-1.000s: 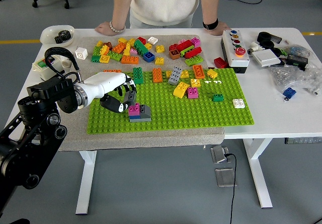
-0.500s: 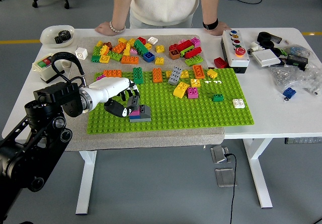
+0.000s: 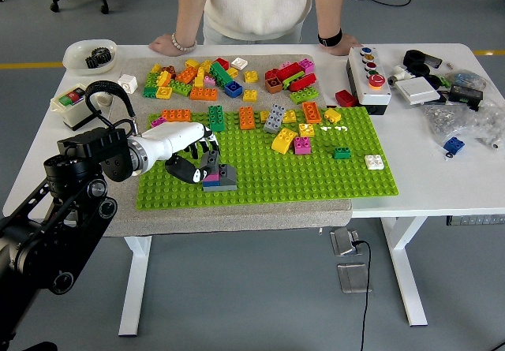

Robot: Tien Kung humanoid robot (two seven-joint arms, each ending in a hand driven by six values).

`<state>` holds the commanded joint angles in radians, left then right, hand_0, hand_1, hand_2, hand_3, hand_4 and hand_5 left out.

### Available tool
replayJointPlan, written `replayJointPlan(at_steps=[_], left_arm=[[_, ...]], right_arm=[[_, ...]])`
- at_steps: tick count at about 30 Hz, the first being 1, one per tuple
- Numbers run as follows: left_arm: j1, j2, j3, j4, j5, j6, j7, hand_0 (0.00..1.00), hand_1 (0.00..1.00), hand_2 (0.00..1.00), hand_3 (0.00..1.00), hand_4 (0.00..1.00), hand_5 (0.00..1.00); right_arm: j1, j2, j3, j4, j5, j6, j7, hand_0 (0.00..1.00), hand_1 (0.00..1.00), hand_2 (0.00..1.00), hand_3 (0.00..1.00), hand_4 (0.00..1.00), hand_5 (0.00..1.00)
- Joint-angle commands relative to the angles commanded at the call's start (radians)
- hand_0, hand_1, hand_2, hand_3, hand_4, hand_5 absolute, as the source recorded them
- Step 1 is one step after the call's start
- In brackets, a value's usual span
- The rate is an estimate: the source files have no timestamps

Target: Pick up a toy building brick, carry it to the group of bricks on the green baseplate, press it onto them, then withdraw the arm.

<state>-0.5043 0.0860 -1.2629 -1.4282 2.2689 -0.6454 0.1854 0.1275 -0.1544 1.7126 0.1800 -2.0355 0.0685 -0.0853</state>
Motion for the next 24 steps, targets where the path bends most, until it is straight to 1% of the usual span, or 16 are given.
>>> replayJointPlan(at_steps=[10, 11, 22, 23, 24], left_arm=[[-0.007, -0.004, 0.003, 0.015, 0.000, 0.000, -0.002, 0.595, 0.561, 0.549, 0.556, 0.389, 0.005], [-0.008, -0.004, 0.002, 0.017, 0.000, 0.000, -0.003, 0.596, 0.564, 0.550, 0.557, 0.395, 0.024], [-0.017, -0.006, 0.000, 0.036, 0.000, 0.005, -0.005, 0.599, 0.565, 0.551, 0.556, 0.398, 0.030], [-0.017, -0.006, 0.000, 0.038, 0.000, 0.005, -0.005, 0.601, 0.568, 0.553, 0.559, 0.413, 0.051], [-0.018, -0.006, 0.000, 0.041, 0.000, 0.005, -0.005, 0.601, 0.568, 0.553, 0.559, 0.413, 0.051]], right_arm=[[0.001, -0.002, 0.000, 0.000, 0.000, 0.000, 0.000, 0.741, 0.643, 0.692, 0.563, 0.819, 0.493], [0.001, -0.002, 0.000, 0.000, 0.000, 0.000, 0.000, 0.741, 0.639, 0.692, 0.563, 0.819, 0.494], [0.004, -0.002, -0.001, 0.000, 0.003, 0.000, 0.000, 0.740, 0.642, 0.691, 0.563, 0.819, 0.493], [0.004, -0.002, -0.001, 0.000, 0.003, 0.000, 0.000, 0.741, 0.642, 0.692, 0.563, 0.819, 0.494], [0.004, -0.001, -0.002, 0.000, 0.004, 0.000, 0.000, 0.741, 0.642, 0.692, 0.563, 0.819, 0.494]])
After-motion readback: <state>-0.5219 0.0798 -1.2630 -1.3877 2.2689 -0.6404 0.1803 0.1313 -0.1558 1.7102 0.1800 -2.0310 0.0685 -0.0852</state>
